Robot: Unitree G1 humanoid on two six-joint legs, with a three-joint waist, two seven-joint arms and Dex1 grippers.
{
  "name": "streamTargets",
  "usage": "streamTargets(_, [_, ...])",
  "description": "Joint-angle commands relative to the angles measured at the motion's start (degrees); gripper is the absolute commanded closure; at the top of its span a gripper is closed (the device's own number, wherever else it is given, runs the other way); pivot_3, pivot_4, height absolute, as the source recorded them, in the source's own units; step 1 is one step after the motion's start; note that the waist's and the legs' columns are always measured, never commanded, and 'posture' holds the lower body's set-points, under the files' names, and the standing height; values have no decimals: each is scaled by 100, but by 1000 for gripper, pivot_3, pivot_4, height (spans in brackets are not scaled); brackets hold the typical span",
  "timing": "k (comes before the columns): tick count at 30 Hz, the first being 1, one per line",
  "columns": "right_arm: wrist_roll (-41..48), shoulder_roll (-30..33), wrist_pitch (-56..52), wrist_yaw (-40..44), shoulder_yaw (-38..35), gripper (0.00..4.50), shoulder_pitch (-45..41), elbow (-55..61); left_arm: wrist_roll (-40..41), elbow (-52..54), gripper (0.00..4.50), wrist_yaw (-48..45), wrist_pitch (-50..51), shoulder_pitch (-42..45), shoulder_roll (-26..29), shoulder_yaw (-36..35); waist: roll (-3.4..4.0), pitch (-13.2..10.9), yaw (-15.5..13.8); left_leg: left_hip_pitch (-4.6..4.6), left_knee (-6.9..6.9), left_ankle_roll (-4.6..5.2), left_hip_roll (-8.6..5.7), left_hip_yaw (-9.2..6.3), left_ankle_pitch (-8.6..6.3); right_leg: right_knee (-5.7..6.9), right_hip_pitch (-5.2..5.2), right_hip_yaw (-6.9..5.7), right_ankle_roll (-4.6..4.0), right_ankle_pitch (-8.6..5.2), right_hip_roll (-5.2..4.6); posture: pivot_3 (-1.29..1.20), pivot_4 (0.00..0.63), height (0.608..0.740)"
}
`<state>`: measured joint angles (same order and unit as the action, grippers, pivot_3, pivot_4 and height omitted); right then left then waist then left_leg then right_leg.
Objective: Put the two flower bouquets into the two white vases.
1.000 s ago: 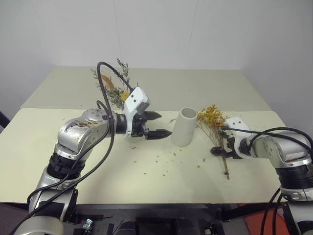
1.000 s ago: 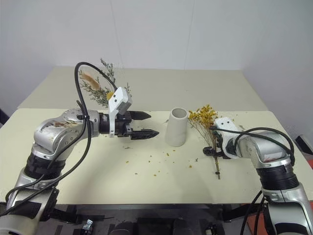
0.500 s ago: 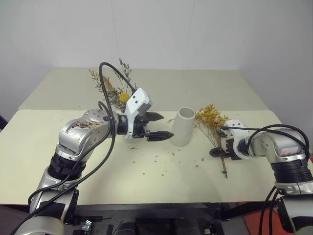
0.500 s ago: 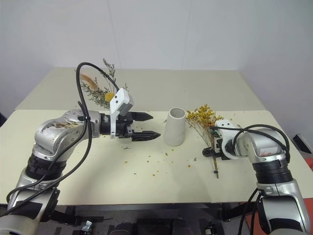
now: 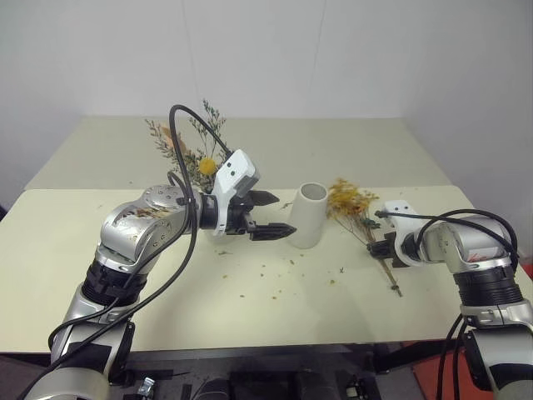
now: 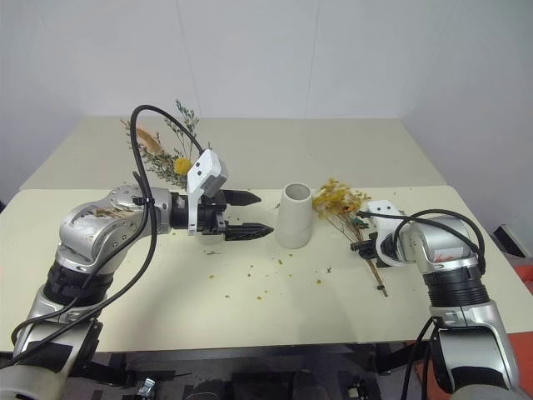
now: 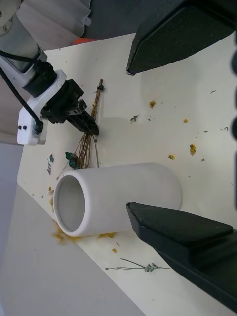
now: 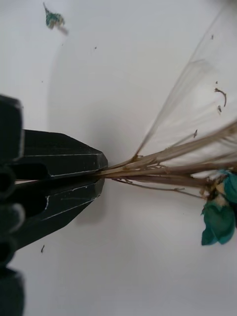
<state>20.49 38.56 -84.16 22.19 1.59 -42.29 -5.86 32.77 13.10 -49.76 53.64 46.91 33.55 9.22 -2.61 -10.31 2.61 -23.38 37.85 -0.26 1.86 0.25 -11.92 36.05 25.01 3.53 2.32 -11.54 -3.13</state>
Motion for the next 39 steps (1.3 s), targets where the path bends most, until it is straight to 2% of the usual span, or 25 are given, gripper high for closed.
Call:
streamTargets(1, [-47,-147,97,-182,-568,4481,16,239,-147,291,0,-129,-359,40,55,61,0,0,-2,-2,0,0,0,0,0,0,1,0,0,0,0,0,150,740])
streamTargets(10, [170,-546,1152,-252,-1758,4481,262,1091,-234,194,0,-224,-512,56,47,83,1,-1,-8,-8,0,0,-2,0,0,0,7,0,-1,1,-2,0,150,740])
streamTargets(14, [297,-1048,2138,-517,-2435,4481,164,1343,-336,93,0,-254,-537,90,41,105,2,-1,-3,-5,-1,0,0,0,0,2,7,0,3,-1,0,0,150,740])
streamTargets(18, [832,-1675,3128,-712,-3251,4481,-195,1472,-424,29,0,-285,-548,94,53,101,5,-3,-6,-8,-1,0,-1,0,0,2,8,1,1,1,-1,0,150,740])
streamTargets(20, [1104,-1874,3408,-797,-3391,4481,-492,1560,-456,8,0,-276,-540,77,58,107,8,-5,-7,-9,-1,0,-1,0,0,3,11,1,-14,10,-1,0,150,740])
streamTargets(22, [1298,-1992,3568,-851,-3412,4481,-671,1598,-471,-8,0,-268,-534,71,54,109,9,-6,-1,-11,-2,0,-1,0,0,3,13,1,-30,19,-1,0,150,740])
streamTargets(28, [1477,-2286,4161,-804,-2860,4481,-970,1636,-509,-37,0,-259,-521,72,18,124,10,-6,2,-7,-2,0,-1,1,0,4,12,2,-29,19,-1,0,150,740])
streamTargets(31, [1288,-2326,4446,-639,-2386,4481,-908,1583,-520,-39,0,-245,-505,70,5,121,11,-6,0,-8,-2,0,0,0,0,6,13,1,-31,20,-1,0,150,740])
streamTargets(39, [1077,-2578,5058,-633,-1799,4481,-876,1113,-512,-1,0,-212,-466,44,24,76,11,-6,-4,-10,-2,0,-1,0,0,5,14,1,-34,22,-2,0,150,740])
